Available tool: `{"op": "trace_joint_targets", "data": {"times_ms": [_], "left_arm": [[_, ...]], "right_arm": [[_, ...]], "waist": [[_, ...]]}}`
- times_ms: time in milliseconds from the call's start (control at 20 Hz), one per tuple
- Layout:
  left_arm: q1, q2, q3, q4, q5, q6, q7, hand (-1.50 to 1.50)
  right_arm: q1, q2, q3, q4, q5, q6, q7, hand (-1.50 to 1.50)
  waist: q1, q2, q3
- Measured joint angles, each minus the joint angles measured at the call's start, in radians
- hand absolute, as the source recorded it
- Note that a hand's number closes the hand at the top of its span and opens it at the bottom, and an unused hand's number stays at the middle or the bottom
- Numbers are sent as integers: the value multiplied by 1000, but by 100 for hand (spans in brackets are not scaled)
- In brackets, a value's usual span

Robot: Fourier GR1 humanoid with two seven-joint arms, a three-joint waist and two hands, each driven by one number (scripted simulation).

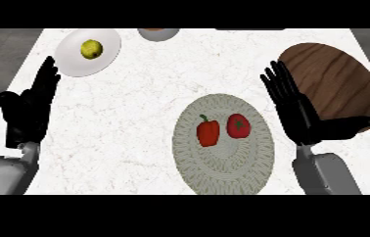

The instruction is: Pick the bell pepper from the placemat and place it in the bowl

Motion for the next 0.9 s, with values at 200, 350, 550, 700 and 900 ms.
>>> {"op": "trace_joint_targets", "data": {"times_ms": [200,350,550,700,900], "left_arm": [[6,-59,-28,-8,47,-51,-21,0],[10,-115,-64,-32,94,-91,-26,0],[29,-177,-96,-54,151,-132,-35,0],[43,-210,-121,-58,182,-172,-51,0],[45,-230,-140,-63,203,-208,-63,0]], "right_arm": [[22,-13,44,-38,170,-160,19,150],[42,-84,58,-28,338,-293,61,150],[114,-70,41,-28,510,-549,97,-150],[145,-15,147,-64,684,-689,122,-150],[176,23,283,-46,934,-789,239,-150]], "waist": [[-28,-17,-17],[-68,-26,-36],[-104,-34,-36],[-81,-34,-34],[-57,-31,-34]]}}
